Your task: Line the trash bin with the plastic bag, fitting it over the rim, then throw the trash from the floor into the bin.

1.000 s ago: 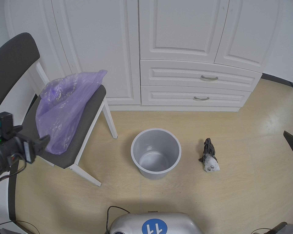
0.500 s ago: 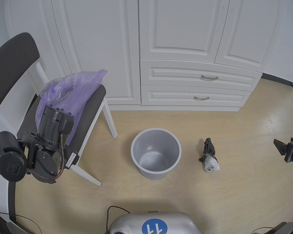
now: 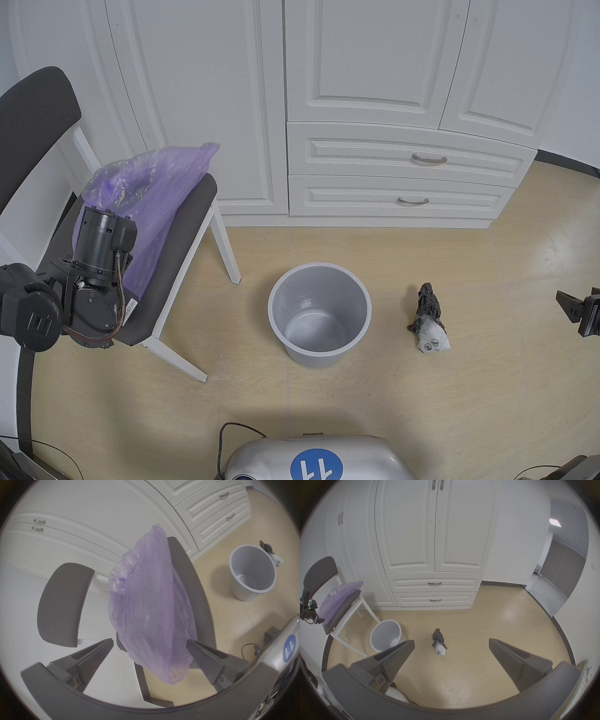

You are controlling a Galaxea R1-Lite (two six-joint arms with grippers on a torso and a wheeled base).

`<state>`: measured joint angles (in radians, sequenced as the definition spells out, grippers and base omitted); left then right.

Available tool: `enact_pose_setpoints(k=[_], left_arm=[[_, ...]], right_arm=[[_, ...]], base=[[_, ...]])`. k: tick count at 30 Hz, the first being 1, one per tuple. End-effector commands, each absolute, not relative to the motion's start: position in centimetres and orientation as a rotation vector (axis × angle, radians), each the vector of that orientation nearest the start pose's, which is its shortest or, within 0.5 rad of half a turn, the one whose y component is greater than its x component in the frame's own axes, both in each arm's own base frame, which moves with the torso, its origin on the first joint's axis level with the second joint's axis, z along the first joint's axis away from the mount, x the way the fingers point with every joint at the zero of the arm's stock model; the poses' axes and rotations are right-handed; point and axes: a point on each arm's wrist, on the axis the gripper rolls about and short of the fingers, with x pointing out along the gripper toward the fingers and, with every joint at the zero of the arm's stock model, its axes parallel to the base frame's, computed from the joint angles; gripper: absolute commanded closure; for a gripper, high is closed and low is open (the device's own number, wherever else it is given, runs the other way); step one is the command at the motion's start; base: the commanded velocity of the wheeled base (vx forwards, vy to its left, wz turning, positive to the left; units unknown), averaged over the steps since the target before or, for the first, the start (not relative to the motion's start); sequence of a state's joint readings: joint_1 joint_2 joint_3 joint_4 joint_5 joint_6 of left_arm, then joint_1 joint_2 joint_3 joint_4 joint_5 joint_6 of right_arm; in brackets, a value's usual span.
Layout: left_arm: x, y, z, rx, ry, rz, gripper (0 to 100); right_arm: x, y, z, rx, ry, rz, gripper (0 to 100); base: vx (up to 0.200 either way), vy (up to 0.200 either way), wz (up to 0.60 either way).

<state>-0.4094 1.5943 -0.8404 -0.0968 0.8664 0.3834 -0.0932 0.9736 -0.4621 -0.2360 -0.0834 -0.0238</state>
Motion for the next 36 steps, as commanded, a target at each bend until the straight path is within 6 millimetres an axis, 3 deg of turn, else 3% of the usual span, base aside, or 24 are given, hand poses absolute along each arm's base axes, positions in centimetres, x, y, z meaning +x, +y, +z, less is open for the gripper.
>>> enact_pose_setpoints(k=[1, 5, 12, 13, 27, 32, 36], left_arm=[[25.7, -7.9, 17.1, 0.769, 0.633, 0.374, 0], [26.7, -7.3, 16.6, 0.776, 0.631, 0.402, 0], [26.5, -7.3, 17.2, 0.751, 0.587, 0.41, 0], [26.5, -7.3, 17.2, 0.75, 0.586, 0.41, 100], [26.3, -7.3, 16.8, 0.717, 0.539, 0.422, 100], [23.8, -6.9, 15.6, 0.539, 0.329, 0.348, 100], [22.7, -6.9, 15.9, 0.467, 0.223, 0.276, 100]], right_arm=[[11.8, -1.3, 20.1, -0.021, 0.272, -0.172, 0], [11.6, -1.3, 20.3, -0.02, 0.261, -0.174, 0], [11.7, -1.3, 20.3, -0.02, 0.263, -0.174, 0], [11.7, -1.3, 20.3, -0.02, 0.263, -0.174, 0], [12.0, -1.2, 20.0, -0.02, 0.278, -0.154, 0], [11.7, -1.0, 19.9, -0.019, 0.271, -0.109, 0], [11.8, -1.0, 19.6, -0.019, 0.244, -0.108, 0]], base=[[0.0, 0.0, 0.0], [0.0, 0.0, 0.0], [0.0, 0.0, 0.0], [0.0, 0.0, 0.0], [0.0, 0.0, 0.0], [0.0, 0.0, 0.0], [0.0, 0.0, 0.0]])
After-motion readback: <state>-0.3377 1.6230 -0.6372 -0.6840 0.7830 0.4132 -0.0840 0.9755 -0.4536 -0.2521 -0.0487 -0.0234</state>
